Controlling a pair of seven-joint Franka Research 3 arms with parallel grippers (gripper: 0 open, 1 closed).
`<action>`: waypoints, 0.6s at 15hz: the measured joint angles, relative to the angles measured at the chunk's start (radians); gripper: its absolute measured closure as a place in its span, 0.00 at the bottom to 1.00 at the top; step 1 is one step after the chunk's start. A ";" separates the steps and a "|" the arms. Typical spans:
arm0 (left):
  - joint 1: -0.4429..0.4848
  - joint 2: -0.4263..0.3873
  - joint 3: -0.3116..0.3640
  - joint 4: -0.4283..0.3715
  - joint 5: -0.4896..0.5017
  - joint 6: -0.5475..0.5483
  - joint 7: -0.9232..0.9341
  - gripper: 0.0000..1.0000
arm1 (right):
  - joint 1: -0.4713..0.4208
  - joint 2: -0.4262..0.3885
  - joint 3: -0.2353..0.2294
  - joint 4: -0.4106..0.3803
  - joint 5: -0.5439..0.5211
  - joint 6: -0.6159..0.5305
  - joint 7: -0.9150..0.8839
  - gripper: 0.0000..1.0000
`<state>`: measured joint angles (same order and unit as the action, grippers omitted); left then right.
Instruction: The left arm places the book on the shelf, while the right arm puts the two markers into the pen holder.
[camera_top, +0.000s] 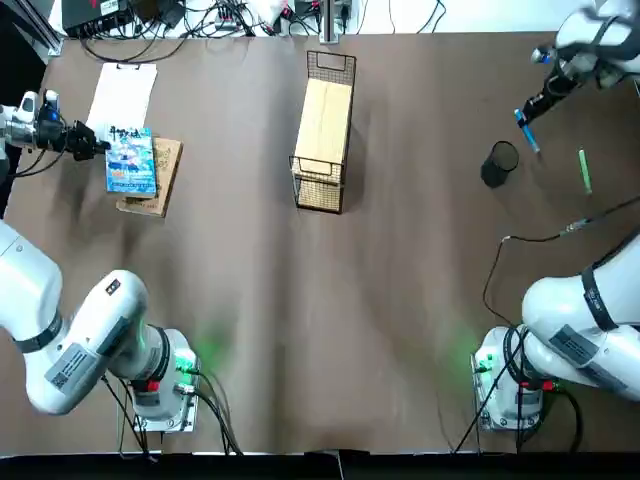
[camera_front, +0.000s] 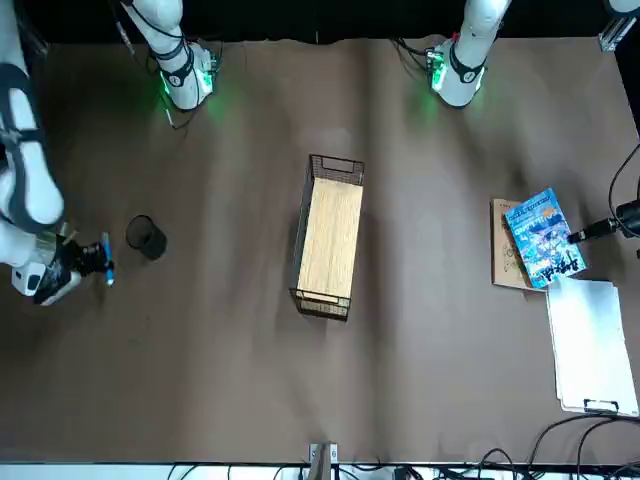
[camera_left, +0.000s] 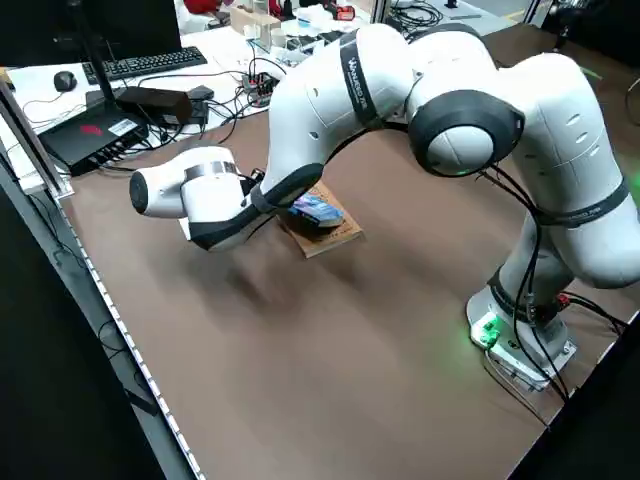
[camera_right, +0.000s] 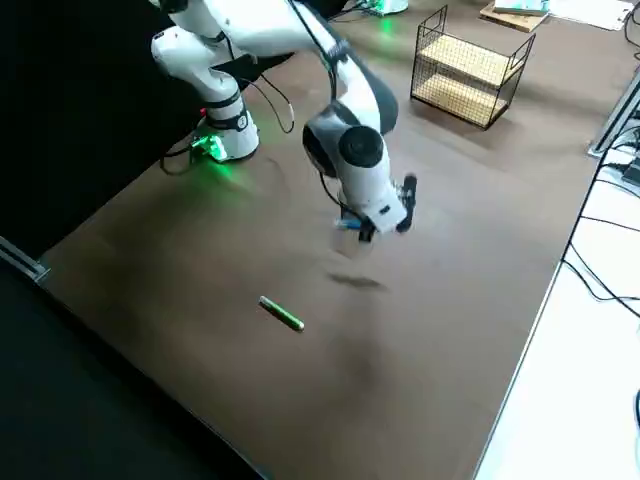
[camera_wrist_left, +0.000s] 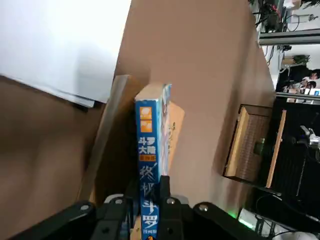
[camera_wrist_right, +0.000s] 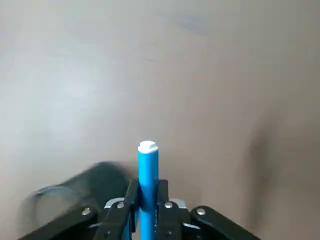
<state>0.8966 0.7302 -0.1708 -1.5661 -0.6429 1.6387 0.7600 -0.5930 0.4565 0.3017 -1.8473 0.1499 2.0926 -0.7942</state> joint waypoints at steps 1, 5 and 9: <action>0.013 0.000 -0.016 0.000 0.000 0.000 -0.015 0.80 | -0.051 -0.018 0.052 0.009 0.068 -0.092 -0.065 0.82; 0.084 0.000 -0.101 0.000 -0.115 -0.045 -0.071 0.80 | -0.184 -0.044 0.161 0.009 0.424 -0.304 -0.347 0.82; 0.098 0.004 -0.118 -0.001 -0.227 -0.124 -0.072 0.80 | -0.268 -0.012 0.161 -0.021 0.604 -0.415 -0.654 0.82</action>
<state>0.9943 0.7345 -0.2892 -1.5666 -0.8702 1.5150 0.6884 -0.8614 0.4448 0.4627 -1.8683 0.7542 1.6774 -1.4487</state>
